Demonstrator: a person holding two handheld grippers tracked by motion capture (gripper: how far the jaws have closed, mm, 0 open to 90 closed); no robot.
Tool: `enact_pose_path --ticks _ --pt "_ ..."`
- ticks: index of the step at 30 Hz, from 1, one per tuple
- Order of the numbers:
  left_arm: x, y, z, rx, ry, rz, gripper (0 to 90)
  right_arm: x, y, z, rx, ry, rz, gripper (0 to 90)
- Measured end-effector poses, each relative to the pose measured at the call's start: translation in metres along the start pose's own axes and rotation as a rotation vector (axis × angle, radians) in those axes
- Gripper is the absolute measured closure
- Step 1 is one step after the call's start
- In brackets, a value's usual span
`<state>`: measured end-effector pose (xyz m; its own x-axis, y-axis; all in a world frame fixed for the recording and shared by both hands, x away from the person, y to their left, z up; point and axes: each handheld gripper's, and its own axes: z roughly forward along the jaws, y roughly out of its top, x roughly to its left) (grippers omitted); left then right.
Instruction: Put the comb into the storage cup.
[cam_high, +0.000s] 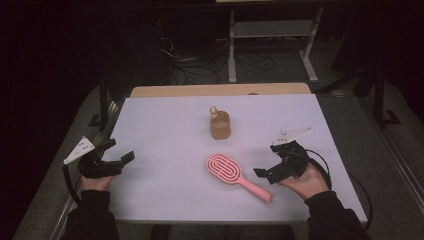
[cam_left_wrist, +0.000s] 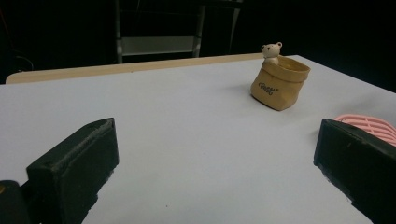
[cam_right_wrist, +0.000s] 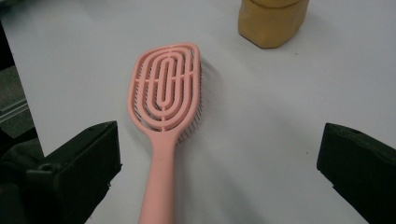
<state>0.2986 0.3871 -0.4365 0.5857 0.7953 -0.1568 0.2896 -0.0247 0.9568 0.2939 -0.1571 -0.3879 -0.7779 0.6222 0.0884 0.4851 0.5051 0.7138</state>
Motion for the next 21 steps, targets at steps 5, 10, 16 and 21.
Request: enact_pose_path --ticks 5,10,16,21 --pt "0.0 0.0 0.001 0.003 0.0 0.001 0.0 0.003 0.0 0.006 0.02 0.012 -0.007 0.0" --pt "0.0 0.0 0.001 0.005 0.004 0.002 0.0 0.005 -0.001 0.012 0.039 0.032 -0.009 0.0" --pt "-0.001 0.0 0.001 0.006 0.0 0.004 0.0 0.01 0.001 0.02 0.063 0.05 -0.024 0.0" --pt "-0.001 -0.001 0.003 0.014 -0.003 0.006 0.0 0.014 0.001 0.026 0.081 0.066 -0.031 0.0"
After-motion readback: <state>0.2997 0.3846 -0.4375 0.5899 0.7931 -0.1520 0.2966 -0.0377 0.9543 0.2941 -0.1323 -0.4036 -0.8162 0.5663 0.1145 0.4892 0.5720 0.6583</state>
